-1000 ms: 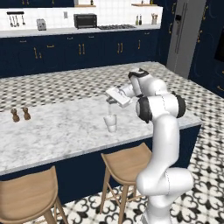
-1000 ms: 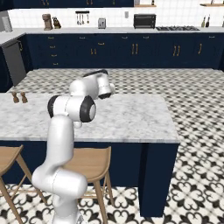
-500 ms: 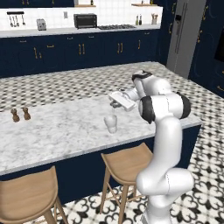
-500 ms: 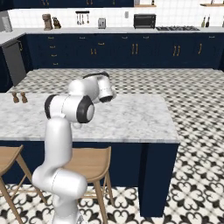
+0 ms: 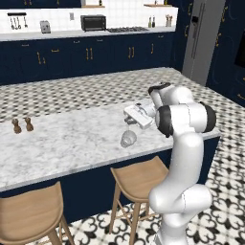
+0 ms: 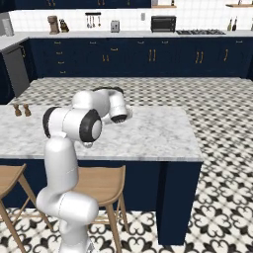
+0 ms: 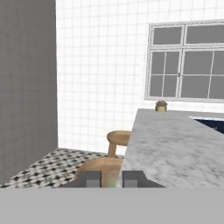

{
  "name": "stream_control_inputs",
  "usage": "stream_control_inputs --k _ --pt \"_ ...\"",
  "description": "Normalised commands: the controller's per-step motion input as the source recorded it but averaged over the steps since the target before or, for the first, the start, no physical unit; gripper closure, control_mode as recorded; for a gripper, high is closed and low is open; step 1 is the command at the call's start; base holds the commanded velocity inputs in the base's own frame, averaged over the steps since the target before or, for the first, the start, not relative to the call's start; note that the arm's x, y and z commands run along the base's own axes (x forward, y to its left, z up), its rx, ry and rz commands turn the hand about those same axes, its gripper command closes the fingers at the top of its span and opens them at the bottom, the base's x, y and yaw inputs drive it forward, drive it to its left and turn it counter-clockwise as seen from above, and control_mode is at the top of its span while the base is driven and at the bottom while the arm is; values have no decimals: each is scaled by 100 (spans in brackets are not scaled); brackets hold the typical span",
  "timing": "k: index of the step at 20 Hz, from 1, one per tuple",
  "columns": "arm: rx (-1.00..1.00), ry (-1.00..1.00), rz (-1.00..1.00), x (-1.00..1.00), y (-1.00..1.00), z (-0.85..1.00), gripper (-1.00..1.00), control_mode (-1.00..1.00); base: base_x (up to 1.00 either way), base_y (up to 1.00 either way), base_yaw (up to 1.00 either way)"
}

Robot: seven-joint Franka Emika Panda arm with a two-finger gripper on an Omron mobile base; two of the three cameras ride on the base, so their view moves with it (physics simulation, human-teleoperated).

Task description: Take a straw from the drawer in front and place it inside the glass cup on the dining counter.

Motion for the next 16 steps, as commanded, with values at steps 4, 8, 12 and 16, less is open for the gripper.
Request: stream_control_inputs --k 4,8,12,16 --pt "0 -2 0 1 0 -14 100 -100 0 0 0" --pt "0 -13 0 31 0 -1 100 -100 0 0 0" --pt "1 -17 0 36 0 0 100 -100 0 0 0" --pt "1 -8 0 0 0 -14 100 -100 0 0 0"
